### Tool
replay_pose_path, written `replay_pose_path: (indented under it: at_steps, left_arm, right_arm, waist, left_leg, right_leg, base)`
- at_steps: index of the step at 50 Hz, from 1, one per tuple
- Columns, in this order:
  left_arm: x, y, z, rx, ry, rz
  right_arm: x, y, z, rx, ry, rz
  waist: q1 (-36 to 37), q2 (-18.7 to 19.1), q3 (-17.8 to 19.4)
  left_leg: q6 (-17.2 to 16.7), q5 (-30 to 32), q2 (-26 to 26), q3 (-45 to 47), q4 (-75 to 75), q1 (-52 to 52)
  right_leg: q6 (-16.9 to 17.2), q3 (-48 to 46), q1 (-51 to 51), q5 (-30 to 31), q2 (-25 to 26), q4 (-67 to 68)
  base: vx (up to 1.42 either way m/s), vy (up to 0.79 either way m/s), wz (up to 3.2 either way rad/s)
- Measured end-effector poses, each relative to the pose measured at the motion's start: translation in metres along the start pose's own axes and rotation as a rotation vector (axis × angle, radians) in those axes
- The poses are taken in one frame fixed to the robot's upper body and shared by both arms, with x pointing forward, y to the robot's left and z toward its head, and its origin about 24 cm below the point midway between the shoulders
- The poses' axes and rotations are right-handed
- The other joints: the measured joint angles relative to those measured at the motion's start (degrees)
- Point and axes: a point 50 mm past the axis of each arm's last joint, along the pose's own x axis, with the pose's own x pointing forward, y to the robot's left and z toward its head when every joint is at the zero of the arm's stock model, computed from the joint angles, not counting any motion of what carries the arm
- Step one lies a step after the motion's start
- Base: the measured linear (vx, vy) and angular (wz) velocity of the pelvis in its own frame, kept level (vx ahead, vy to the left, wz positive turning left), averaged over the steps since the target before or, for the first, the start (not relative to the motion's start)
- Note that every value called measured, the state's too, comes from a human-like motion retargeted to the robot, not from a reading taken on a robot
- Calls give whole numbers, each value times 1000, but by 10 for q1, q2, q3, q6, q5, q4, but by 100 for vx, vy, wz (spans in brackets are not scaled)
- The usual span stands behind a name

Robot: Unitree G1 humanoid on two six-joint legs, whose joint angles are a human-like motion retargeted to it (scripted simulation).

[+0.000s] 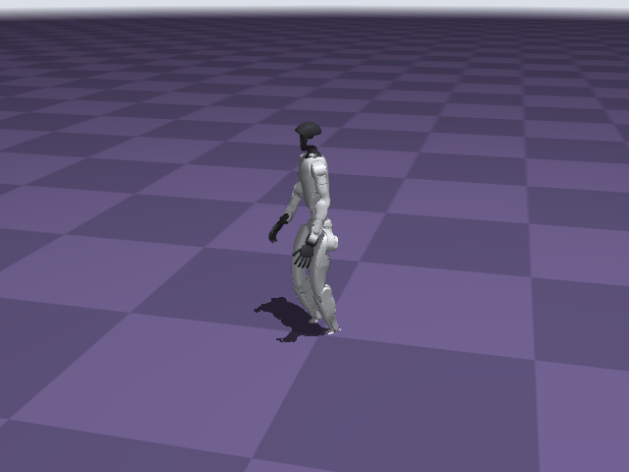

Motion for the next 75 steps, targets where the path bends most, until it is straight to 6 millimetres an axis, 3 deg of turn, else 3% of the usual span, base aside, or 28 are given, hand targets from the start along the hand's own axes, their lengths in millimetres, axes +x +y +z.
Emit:
replay_pose_path:
  at_steps: [8, 14, 20, 23, 26, 33, 38, 43, 48, 51, 53, 55, 57, 60, 63, 65, 67, 69, 70, 73, 75]
  left_arm:
    - [1, 9, 0, 15, -23, 46]
    - [-2, 21, -12, -4, 7, 107]
    - [-10, 26, -39, 10, 101, 123]
    - [-12, 27, -46, 18, 131, 118]
    - [-8, 31, -37, 11, 106, 134]
    - [8, 51, 16, -17, -66, 267]
    - [16, 53, 60, -34, -176, 317]
    - [19, 26, 113, -21, -302, 244]
    - [6, -16, 173, 35, -494, 111]
    - [-6, -37, 197, 60, -590, 38]
    - [-12, -49, 201, 79, -623, -11]
    - [-14, -56, 191, 99, -617, -50]
    - [-10, -55, 169, 108, -563, -68]
    - [0, -42, 131, 100, -442, -61]
    - [9, -13, 103, 107, -355, 5]
    - [13, 8, 86, 116, -303, 70]
    - [16, 34, 70, 135, -245, 150]
    - [16, 52, 48, 146, -165, 202]
    - [15, 59, 37, 146, -125, 215]
    - [0, 56, -18, 126, 28, 173]
    - [-13, 44, -47, 130, 105, 135]
  right_arm:
    - [3, -7, 10, -91, -59, -32]
    - [3, -18, 13, -159, -106, -92]
    - [4, -34, 23, -166, -155, -179]
    - [4, -43, 23, -125, -151, -234]
    - [4, -52, 18, -69, -115, -292]
    - [-1, -45, -12, -6, 32, -327]
    - [-6, -29, -25, -45, 86, -287]
    - [-7, -23, -26, -91, 80, -255]
    - [-10, -35, -36, -121, 96, -292]
    - [-16, -44, -54, -112, 154, -330]
    - [-24, -43, -69, -87, 202, -338]
    - [-32, -32, -78, -50, 225, -327]
    - [-38, -16, -79, -16, 218, -301]
    - [-41, 2, -71, 19, 184, -257]
    - [-36, 3, -57, 52, 139, -251]
    - [-31, -2, -49, 49, 116, -261]
    - [-23, -14, -40, 25, 103, -294]
    - [-16, -26, -33, 18, 107, -346]
    - [-13, -31, -29, 25, 115, -372]
    - [-12, -29, -39, 99, 194, -356]
    - [-16, -24, -52, 165, 264, -339]
  waist:
    - [9, -11, -5]
    - [23, -30, 5]
    - [32, -44, 27]
    - [18, -47, 36]
    - [9, -33, 36]
    - [-8, -11, 47]
    - [-29, 7, 54]
    - [-52, 48, 71]
    - [-75, 91, 89]
    - [-83, 111, 95]
    - [-84, 120, 92]
    - [-81, 125, 84]
    - [-73, 127, 75]
    - [-53, 127, 62]
    - [-31, 116, 60]
    - [-16, 106, 69]
    - [-3, 92, 85]
    - [8, 79, 94]
    - [15, 71, 94]
    - [70, 123, 57]
    - [91, 150, 21]
  left_leg:
    - [10, 2, -25, 6, -37, 17]
    - [20, -11, -49, 1, -33, 32]
    - [19, -47, -51, 24, 1, 50]
    - [18, -65, -47, 29, 21, 53]
    - [16, -77, -27, 34, 26, 54]
    - [12, -140, 28, 50, 144, 55]
    - [7, -155, 93, 73, 305, 43]
    - [4, -59, 211, 81, 520, 1]
    - [15, 11, 321, 74, 687, -53]
    - [16, 22, 350, 62, 744, -76]
    - [13, 30, 347, 61, 749, -79]
    - [6, 43, 331, 68, 722, -70]
    - [-9, 64, 300, 80, 660, -55]
    - [-39, 86, 242, 93, 537, -39]
    - [-40, 39, 190, 99, 445, -30]
    - [-18, -52, 164, 105, 413, -26]
    - [29, -167, 136, 117, 414, -27]
    - [71, -207, 107, 136, 413, -30]
    - [91, -207, 85, 142, 402, -33]
    - [94, -141, 98, 134, 312, -32]
    - [52, 3, 107, 139, 253, -16]
  right_leg:
    - [2, -19, -11, -22, -29, 23]
    - [4, -55, -22, -49, -61, 88]
    - [-32, -200, -82, -93, -162, 231]
    - [-33, -213, -127, -85, -180, 278]
    - [-26, -222, -179, -54, -168, 263]
    - [-5, -213, -236, 21, -92, 191]
    - [-40, -213, -230, 6, -30, 231]
    - [-80, -225, -199, -16, 51, 229]
    - [-100, -234, -163, -21, 110, 200]
    - [-103, -234, -144, -14, 132, 178]
    - [-95, -225, -126, 13, 141, 149]
    - [-74, -211, -105, 63, 145, 107]
    - [-34, -196, -94, 148, 151, 55]
    - [30, -168, -116, 250, 161, -5]
    - [39, -175, -185, 228, 145, 36]
    - [26, -194, -245, 167, 122, 123]
    - [6, -218, -316, 100, 67, 301]
    - [-10, -210, -374, 83, -12, 530]
    - [-15, -190, -400, 88, -53, 653]
    - [-6, -166, -403, 211, -91, 920]
    - [15, -172, -378, 325, -119, 1005]
  base:
    - [9, 8, 1]
    - [9, 5, 20]
    - [11, -1, -20]
    - [19, -2, 5]
    - [24, -5, -10]
    - [29, -12, -24]
    - [32, -15, -42]
    - [28, -15, -59]
    - [20, -15, -34]
    - [10, -11, -14]
    - [2, -6, -13]
    - [-3, 0, -10]
    - [-12, 2, -33]
    - [-20, 3, -69]
    - [-25, 1, -102]
    - [-24, 0, -102]
    - [-19, 0, -61]
    - [-13, 3, -27]
    - [-9, 8, -57]
    - [0, 14, -108]
    - [14, 8, -68]
